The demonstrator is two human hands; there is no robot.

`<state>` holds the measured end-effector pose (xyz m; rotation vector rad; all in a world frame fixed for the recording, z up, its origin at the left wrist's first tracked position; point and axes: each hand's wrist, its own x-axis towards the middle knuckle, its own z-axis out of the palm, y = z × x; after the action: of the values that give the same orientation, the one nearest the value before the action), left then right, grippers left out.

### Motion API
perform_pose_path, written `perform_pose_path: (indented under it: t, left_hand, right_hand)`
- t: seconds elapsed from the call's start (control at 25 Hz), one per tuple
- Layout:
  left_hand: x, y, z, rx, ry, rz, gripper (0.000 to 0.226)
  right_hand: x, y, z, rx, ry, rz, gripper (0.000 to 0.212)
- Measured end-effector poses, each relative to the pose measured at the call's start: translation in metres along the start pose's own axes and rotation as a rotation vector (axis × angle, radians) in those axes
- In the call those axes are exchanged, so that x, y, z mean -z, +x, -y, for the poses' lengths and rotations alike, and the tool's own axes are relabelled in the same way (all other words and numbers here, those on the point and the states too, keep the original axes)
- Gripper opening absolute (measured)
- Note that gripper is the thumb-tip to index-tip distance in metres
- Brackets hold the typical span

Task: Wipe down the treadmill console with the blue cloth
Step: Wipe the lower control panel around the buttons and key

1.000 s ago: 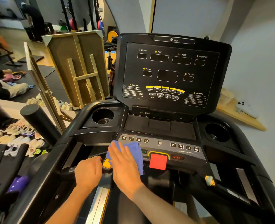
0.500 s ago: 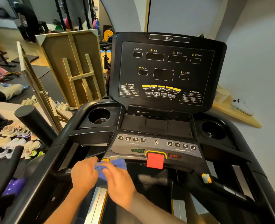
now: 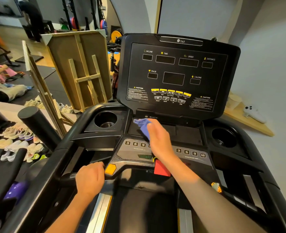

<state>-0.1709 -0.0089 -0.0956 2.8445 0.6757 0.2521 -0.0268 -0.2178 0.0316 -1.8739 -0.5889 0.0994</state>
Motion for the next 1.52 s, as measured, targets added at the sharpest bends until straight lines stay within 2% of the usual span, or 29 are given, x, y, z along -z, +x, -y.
perform_pose_path:
  t: [0.04,0.08,0.12,0.16,0.2,0.24,0.28,0.36,0.44,0.52,0.6,0.68,0.76,0.84,0.88,0.96,1.0,1.04,1.12,1.2,1.32,1.52]
  left_hand:
    - [0.001,0.000,0.000,0.004,0.002,0.008,0.009]
    - [0.002,0.000,-0.001,0.009,0.009,0.013,0.009]
    - [0.003,0.000,-0.001,0.010,0.018,0.013,0.010]
    - [0.003,0.001,-0.002,0.005,0.022,0.011,0.011]
    - [0.003,0.001,-0.002,-0.003,0.024,0.011,0.012]
    - [0.002,0.001,-0.002,-0.008,0.025,0.014,0.013]
    - [0.002,0.000,-0.002,-0.011,0.028,0.019,0.014]
    - [0.001,0.000,-0.001,-0.012,0.042,0.018,0.015]
    - [0.001,0.000,-0.001,-0.019,0.048,0.017,0.018]
    - [0.001,0.000,-0.001,-0.030,0.045,0.020,0.020]
    - [-0.001,0.001,-0.002,-0.012,0.039,0.032,0.017]
    - [-0.001,0.002,-0.001,0.038,0.039,0.039,0.010]
    - [-0.003,0.003,0.000,0.064,0.029,0.034,0.007]
    - [-0.004,0.002,0.000,0.055,0.018,0.034,0.011]
    - [-0.004,0.002,0.000,0.048,0.018,0.028,0.014]
    - [-0.004,0.002,-0.001,0.045,0.023,0.018,0.017]
    - [-0.004,0.002,-0.001,0.056,0.028,0.028,0.015]
    - [-0.003,0.002,-0.001,0.073,0.037,0.048,0.012]
    - [-0.003,0.003,-0.002,0.091,0.065,0.082,0.007]
    - [-0.002,0.002,-0.002,0.099,0.067,0.093,0.006]
    - [-0.002,0.003,-0.004,0.116,0.059,0.067,0.006]
    - [-0.001,0.003,-0.005,0.123,0.084,0.095,0.006]
  right_hand:
    - [-0.012,0.008,-0.013,0.082,-0.045,0.255,0.020]
    - [-0.018,0.012,-0.027,0.175,-0.189,0.464,0.027]
    - [-0.032,0.014,-0.042,0.241,-0.278,0.600,0.041]
    - [-0.037,0.006,-0.047,0.314,-0.476,0.606,0.051]
    - [-0.042,-0.001,-0.049,0.270,-0.623,0.543,0.051]
    - [-0.042,-0.017,-0.051,0.317,-0.720,0.422,0.047]
    - [-0.044,-0.030,-0.057,0.411,-0.714,0.296,0.042]
    - [-0.053,-0.061,-0.061,0.631,-0.650,0.293,0.031]
    - [-0.045,-0.077,-0.069,0.708,-0.594,0.306,0.021]
    - [-0.039,-0.095,-0.076,0.656,-0.598,0.324,0.034]
    - [-0.028,-0.118,-0.074,0.375,-0.514,0.410,0.036]
    - [-0.017,-0.135,-0.074,0.073,-0.342,0.377,0.026]
    - [0.002,-0.143,-0.067,-0.097,-0.153,0.197,0.018]
    - [0.038,-0.141,-0.048,-0.210,-0.052,-0.028,0.038]
    - [0.060,-0.136,-0.038,-0.244,-0.022,-0.166,0.040]
    - [0.103,-0.124,-0.030,-0.251,-0.093,-0.435,0.024]
    - [0.119,-0.122,-0.031,-0.252,-0.157,-0.495,0.019]
    - [0.128,-0.122,-0.039,-0.262,-0.204,-0.506,0.023]
    - [0.127,-0.127,-0.060,-0.293,-0.297,-0.393,0.033]
    - [0.110,-0.136,-0.080,-0.187,-0.483,-0.241,0.046]
    - [0.086,-0.138,-0.086,-0.095,-0.598,-0.237,0.075]
    - [0.048,-0.147,-0.078,0.028,-0.586,-0.169,0.072]
